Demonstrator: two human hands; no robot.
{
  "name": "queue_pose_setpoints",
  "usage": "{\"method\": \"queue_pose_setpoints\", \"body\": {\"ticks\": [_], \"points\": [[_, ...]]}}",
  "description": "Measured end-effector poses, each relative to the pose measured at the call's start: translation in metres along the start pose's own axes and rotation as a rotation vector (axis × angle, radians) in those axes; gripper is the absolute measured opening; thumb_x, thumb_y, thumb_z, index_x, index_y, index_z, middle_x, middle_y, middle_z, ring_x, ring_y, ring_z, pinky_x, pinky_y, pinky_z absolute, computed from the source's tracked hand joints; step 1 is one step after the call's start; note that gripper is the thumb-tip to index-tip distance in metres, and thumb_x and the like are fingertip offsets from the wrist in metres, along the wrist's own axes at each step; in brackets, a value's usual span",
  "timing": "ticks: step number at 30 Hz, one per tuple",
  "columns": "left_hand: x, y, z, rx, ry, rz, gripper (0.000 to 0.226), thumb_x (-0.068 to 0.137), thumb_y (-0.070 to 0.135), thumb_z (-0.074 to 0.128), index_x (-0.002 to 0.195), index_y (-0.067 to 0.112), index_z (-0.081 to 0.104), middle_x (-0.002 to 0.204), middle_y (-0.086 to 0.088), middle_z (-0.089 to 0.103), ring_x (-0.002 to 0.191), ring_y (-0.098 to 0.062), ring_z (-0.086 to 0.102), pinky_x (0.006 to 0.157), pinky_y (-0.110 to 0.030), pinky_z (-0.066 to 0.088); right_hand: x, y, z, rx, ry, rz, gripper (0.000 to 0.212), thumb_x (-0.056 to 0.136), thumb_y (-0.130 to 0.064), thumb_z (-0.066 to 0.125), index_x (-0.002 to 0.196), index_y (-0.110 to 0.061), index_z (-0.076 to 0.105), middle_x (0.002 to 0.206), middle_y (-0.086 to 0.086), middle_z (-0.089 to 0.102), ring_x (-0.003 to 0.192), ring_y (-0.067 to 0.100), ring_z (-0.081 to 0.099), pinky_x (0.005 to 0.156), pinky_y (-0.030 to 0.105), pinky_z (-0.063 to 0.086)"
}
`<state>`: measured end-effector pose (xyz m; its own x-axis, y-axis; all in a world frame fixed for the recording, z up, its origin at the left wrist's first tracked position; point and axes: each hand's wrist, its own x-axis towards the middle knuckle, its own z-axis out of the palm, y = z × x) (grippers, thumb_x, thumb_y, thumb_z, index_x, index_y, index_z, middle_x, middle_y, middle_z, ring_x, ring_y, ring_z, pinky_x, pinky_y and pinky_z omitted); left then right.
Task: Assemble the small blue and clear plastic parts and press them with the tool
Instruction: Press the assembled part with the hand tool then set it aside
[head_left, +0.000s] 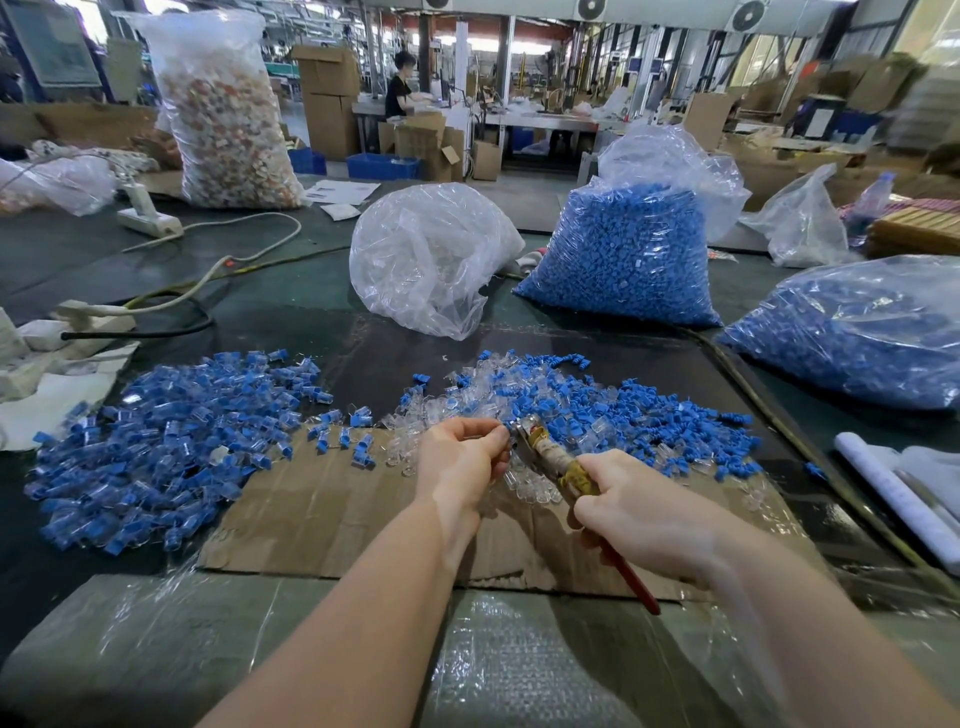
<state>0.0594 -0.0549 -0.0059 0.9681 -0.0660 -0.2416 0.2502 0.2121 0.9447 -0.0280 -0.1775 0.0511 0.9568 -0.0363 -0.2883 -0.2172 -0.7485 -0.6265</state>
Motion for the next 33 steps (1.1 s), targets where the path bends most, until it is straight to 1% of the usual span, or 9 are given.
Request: {"method": "queue_pose_setpoints", "body": {"ticks": [6,8,10,12,16,20,26,30,33], "points": [[-0.001,-0.001,0.000,-0.002,0.010,0.010,0.011,0.088,-0.001,0.058,0.083,0.008,0.061,0.069,-0.006,0.059,0.054,-0.010,0.052,0.048,-0.018,0.046,0.004,0.004,0.009,0.004,0.060,-0.051,0.018,0.087,-0.006,0.047,0.071,-0.014,0.044,0.066,0.001,0.043,0.052,0.013,0.038,0.049,0.024,0.030],[-0.001,0.001,-0.003,-0.004,0.006,0.007,0.009,0.088,0.000,0.058,0.085,0.007,0.062,0.069,-0.006,0.059,0.052,-0.009,0.052,0.049,-0.020,0.045,0.004,0.006,0.007,0.148,0.072,-0.068,0.010,0.083,-0.004,0.053,0.088,-0.012,0.056,0.063,-0.003,0.046,0.043,0.006,0.039,0.043,0.019,0.031],[-0.002,0.003,-0.011,0.072,0.035,0.074,0.007,0.088,0.002,0.059,0.087,0.007,0.064,0.068,-0.004,0.060,0.050,-0.007,0.052,0.046,-0.018,0.045,0.004,0.008,0.002,0.281,0.107,-0.044,0.028,0.079,0.000,0.060,0.104,-0.013,0.057,0.065,-0.004,0.049,0.035,-0.002,0.038,0.037,0.011,0.030],[0.000,0.005,-0.025,0.263,0.137,0.225,0.006,0.087,0.004,0.061,0.087,0.009,0.065,0.069,0.000,0.061,0.052,-0.006,0.053,0.044,-0.011,0.042,0.008,0.014,-0.003,0.268,0.214,-0.025,0.033,0.077,-0.001,0.063,0.106,-0.015,0.056,0.069,-0.001,0.051,0.036,-0.002,0.041,0.037,0.013,0.031],[0.010,0.009,-0.066,0.679,0.374,0.438,0.010,0.089,0.010,0.060,0.093,0.016,0.067,0.087,0.003,0.063,0.074,-0.007,0.056,0.060,-0.010,0.041,0.018,0.037,-0.016,0.035,0.429,0.075,0.027,0.077,-0.010,0.064,0.103,-0.012,0.056,0.092,0.007,0.060,0.069,0.020,0.057,0.061,0.032,0.047],[0.021,0.005,-0.097,0.913,0.502,0.450,0.017,0.092,0.013,0.056,0.103,0.013,0.069,0.100,-0.004,0.056,0.092,-0.019,0.050,0.076,-0.027,0.038,0.027,0.062,-0.025,-0.144,0.476,0.208,0.065,0.080,-0.019,0.064,0.139,-0.010,0.040,0.133,0.013,0.049,0.113,0.029,0.052,0.094,0.038,0.044],[0.020,0.006,-0.094,1.100,0.553,0.480,0.022,0.090,0.020,0.059,0.110,0.017,0.068,0.108,-0.006,0.054,0.102,-0.023,0.039,0.089,-0.034,0.034,0.035,0.080,-0.028,-0.270,0.489,0.282,0.062,0.086,-0.034,0.062,0.139,-0.010,0.041,0.136,0.014,0.047,0.124,0.030,0.043,0.100,0.037,0.037],[0.005,0.000,-0.064,1.000,0.345,0.661,0.018,0.088,0.016,0.061,0.104,0.017,0.068,0.095,0.007,0.048,0.094,-0.008,0.034,0.078,-0.009,0.023,0.039,0.086,-0.027,-0.330,0.483,0.305,0.060,0.089,-0.040,0.056,0.139,-0.012,0.040,0.136,0.012,0.047,0.125,0.030,0.043,0.101,0.037,0.036],[-0.005,-0.009,-0.039,0.956,0.109,0.705,0.016,0.087,0.015,0.062,0.101,0.015,0.069,0.094,0.005,0.057,0.091,-0.005,0.042,0.083,-0.007,0.032,0.040,0.087,-0.026,-0.339,0.495,0.311,0.059,0.090,-0.044,0.054,0.140,-0.014,0.039,0.135,0.012,0.048,0.123,0.029,0.044,0.099,0.037,0.037]]}}
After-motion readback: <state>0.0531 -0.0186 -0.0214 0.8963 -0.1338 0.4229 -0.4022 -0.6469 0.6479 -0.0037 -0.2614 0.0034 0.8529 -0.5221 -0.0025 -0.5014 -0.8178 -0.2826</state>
